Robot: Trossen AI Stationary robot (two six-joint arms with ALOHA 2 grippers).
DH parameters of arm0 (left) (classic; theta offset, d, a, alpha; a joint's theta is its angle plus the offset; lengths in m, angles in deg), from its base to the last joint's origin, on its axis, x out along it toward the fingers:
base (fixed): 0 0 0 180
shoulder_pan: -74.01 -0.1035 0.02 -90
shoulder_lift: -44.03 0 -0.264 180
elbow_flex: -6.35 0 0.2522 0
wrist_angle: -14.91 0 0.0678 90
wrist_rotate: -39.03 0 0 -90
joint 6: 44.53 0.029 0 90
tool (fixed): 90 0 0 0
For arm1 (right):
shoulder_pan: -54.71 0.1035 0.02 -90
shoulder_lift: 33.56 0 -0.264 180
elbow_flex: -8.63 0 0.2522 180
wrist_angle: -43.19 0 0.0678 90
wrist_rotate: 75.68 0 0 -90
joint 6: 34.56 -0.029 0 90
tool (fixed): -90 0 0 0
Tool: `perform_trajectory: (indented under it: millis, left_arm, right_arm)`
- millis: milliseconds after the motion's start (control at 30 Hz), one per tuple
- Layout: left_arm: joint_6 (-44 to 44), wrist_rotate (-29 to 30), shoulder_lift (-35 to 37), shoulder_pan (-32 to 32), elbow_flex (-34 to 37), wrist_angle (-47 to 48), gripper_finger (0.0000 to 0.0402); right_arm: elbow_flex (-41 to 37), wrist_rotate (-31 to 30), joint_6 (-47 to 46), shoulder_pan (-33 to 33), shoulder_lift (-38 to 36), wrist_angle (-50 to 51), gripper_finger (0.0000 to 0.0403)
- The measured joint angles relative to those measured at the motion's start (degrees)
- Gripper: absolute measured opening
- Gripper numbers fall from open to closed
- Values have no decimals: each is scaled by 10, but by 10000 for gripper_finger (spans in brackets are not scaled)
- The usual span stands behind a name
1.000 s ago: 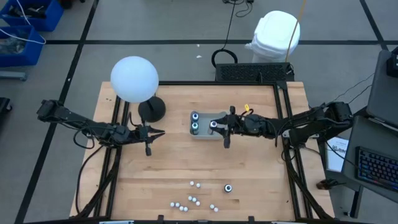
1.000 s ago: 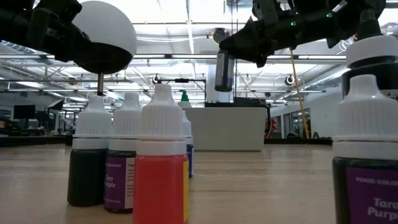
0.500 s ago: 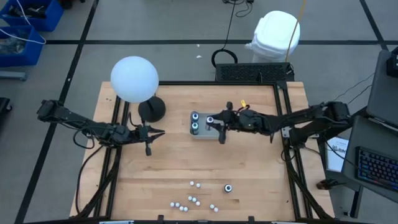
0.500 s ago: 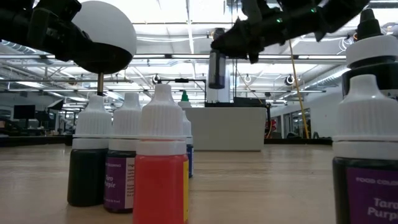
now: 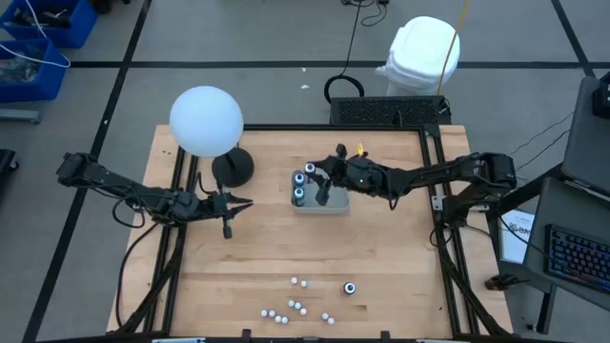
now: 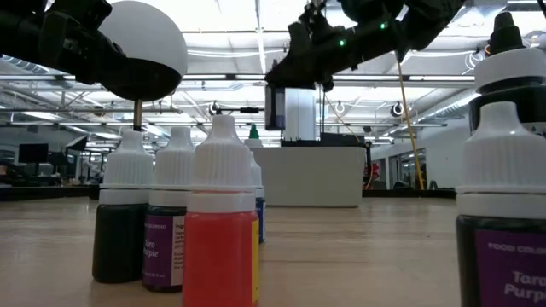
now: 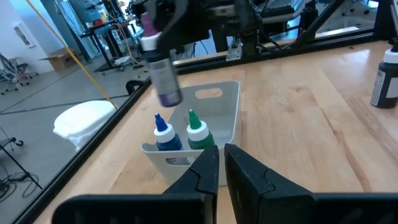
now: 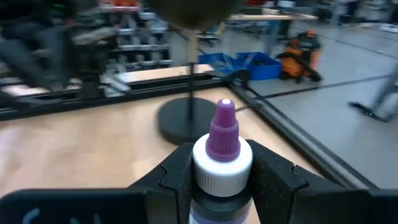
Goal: Pick & Place food coloring
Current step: Put the big purple food coloring bottle into the gray bin
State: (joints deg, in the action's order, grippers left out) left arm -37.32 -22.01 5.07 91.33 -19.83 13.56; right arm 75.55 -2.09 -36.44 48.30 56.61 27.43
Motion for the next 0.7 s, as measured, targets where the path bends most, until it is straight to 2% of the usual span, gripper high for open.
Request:
perform_trajectory:
  millis: [400,700]
  left_arm:
    - [1,-3,0,0,0,0,35]
    - [1,-3,0,0,0,0,35]
  right_arm:
    - [-1,2,-4,-27,46,-33,120]
    - [-1,0,-26,-26,50,-52,118]
